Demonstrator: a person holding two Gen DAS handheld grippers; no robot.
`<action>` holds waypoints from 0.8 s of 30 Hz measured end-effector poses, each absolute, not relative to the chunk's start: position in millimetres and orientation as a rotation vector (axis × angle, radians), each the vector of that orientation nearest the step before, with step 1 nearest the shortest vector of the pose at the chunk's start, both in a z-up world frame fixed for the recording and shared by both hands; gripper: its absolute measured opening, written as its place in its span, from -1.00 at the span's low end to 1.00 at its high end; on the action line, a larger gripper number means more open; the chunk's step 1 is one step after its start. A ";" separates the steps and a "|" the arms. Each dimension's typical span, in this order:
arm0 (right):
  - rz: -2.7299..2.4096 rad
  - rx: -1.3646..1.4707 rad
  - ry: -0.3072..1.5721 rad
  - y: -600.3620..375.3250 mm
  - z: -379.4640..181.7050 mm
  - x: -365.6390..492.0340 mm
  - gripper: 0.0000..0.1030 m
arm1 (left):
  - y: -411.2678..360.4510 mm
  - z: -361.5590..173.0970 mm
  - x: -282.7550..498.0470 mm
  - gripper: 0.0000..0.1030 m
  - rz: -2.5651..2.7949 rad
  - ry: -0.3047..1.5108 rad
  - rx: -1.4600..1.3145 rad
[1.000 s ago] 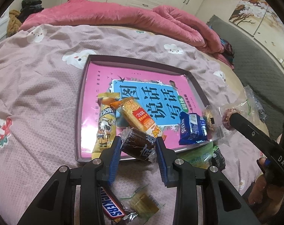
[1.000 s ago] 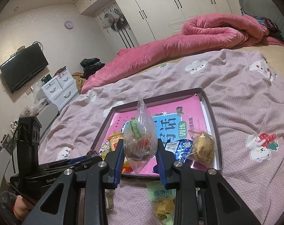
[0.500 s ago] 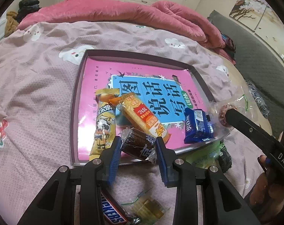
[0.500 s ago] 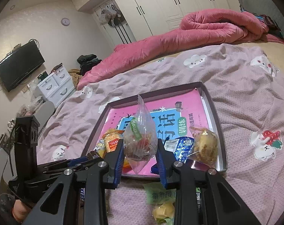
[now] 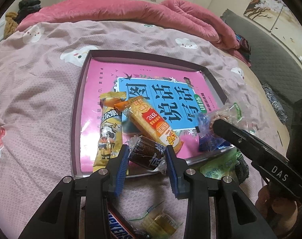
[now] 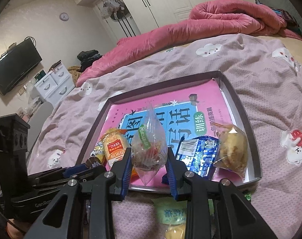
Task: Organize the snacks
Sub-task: 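Carry the dark brown packet and clear candy bag over the tray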
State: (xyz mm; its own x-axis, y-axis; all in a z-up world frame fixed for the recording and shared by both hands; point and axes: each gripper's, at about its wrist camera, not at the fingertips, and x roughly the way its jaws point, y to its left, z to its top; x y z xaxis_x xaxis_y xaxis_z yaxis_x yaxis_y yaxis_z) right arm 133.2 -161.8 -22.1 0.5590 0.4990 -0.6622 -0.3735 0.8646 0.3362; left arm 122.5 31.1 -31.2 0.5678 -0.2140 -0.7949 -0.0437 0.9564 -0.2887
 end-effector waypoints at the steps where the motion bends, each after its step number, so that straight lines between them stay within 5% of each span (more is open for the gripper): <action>1: 0.514 0.159 0.833 -160.8 -23.1 133.5 -0.37 | 31.0 -31.6 122.6 -0.26 -0.101 0.966 -0.291; 24: 0.447 0.142 0.868 -170.0 -37.4 128.7 -0.36 | 23.2 -37.7 134.6 -0.26 -0.112 0.972 -0.274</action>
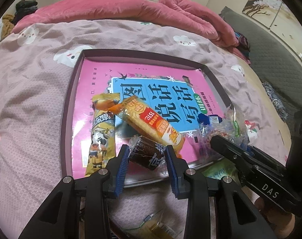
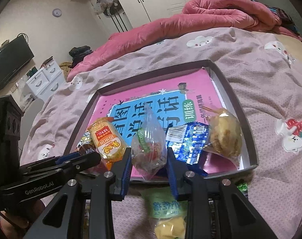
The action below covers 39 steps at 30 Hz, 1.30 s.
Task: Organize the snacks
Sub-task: 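Carry the dark brown packet and clear candy bag over the tray, then lower both snacks into the tray and open both tools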
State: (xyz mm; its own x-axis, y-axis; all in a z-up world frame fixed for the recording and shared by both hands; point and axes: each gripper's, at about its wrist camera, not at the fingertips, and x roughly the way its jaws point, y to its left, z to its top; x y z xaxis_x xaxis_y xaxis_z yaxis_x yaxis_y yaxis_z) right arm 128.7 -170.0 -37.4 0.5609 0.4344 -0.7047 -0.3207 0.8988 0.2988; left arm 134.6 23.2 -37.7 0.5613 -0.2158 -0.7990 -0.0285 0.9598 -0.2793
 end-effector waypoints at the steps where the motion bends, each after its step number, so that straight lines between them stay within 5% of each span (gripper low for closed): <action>1: 0.445 0.145 0.870 -171.1 -37.4 128.8 -0.35 | 22.5 -38.2 135.2 -0.26 -0.112 0.973 -0.274; 12: 0.418 0.137 0.860 -179.0 -33.2 125.4 -0.17 | 16.3 -41.6 140.0 -0.26 -0.126 0.979 -0.279; 30: 0.432 0.139 0.849 -184.6 -25.2 117.5 -0.14 | 16.9 -29.8 130.3 -0.26 -0.133 0.957 -0.274; 39: 0.437 0.124 0.833 -184.6 -19.3 112.6 -0.14 | 16.4 -20.6 122.8 -0.10 -0.130 0.950 -0.260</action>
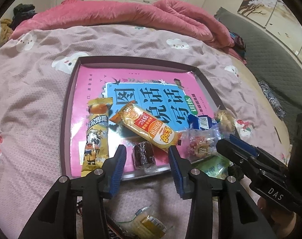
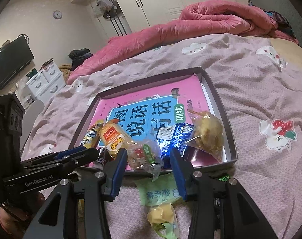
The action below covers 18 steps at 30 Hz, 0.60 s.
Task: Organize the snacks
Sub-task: 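Lower both snacks into the tray and open both tools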
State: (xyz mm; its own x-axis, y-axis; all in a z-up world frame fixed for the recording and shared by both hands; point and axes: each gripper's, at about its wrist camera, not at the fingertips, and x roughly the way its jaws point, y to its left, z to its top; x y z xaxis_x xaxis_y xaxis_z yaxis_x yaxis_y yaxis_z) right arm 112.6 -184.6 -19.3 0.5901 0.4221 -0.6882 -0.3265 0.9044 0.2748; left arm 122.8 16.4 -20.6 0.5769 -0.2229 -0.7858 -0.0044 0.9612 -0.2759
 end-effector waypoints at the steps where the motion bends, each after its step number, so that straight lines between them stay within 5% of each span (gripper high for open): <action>1: 0.437 0.121 0.830 -184.0 -18.4 111.9 -0.13 | 16.7 -20.0 122.4 -0.05 -0.128 0.949 -0.259; 18: 0.442 0.101 0.802 -184.9 -6.6 105.1 0.02 | 13.3 -6.9 111.5 0.29 -0.119 0.936 -0.241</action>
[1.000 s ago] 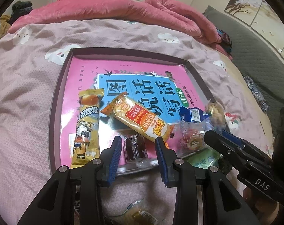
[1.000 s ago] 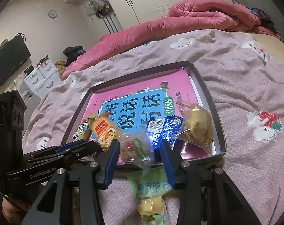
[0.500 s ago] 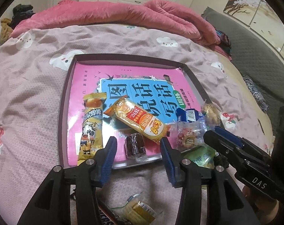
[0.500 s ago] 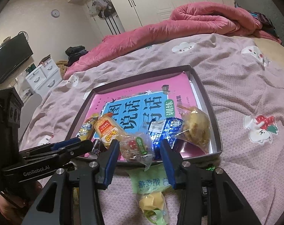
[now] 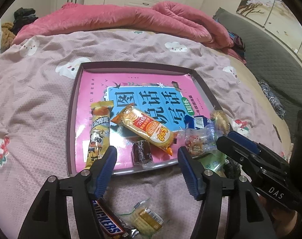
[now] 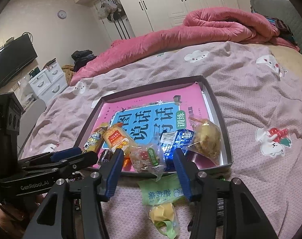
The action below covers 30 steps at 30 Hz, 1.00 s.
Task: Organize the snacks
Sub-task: 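Lower both snacks into the tray and open both tools, then withdraw both tools from the tray toward the snacks on the bed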
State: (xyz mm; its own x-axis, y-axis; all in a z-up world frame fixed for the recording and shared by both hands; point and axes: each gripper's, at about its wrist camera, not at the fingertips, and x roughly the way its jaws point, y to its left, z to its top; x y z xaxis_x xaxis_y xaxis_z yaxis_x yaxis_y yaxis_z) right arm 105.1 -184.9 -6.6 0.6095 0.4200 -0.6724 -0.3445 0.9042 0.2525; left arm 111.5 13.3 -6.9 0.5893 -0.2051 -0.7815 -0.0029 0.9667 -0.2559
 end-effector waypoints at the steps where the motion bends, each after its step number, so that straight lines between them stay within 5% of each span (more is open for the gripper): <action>1: 0.442 0.101 0.800 -185.2 -5.8 104.7 0.03 | 13.3 -6.4 111.0 0.31 -0.119 0.936 -0.241; 30: 0.421 0.100 0.731 -204.7 21.5 88.4 0.27 | 36.1 27.8 89.1 0.45 -0.059 0.881 -0.252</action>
State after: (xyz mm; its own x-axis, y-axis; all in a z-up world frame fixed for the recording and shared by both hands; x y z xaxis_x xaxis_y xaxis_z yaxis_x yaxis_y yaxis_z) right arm 88.4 -204.7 21.5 0.6648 0.4063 -0.6268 -0.3377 0.9120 0.2330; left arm 89.1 36.1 27.8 0.6369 -0.1546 -0.7553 -0.0521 0.9688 -0.2422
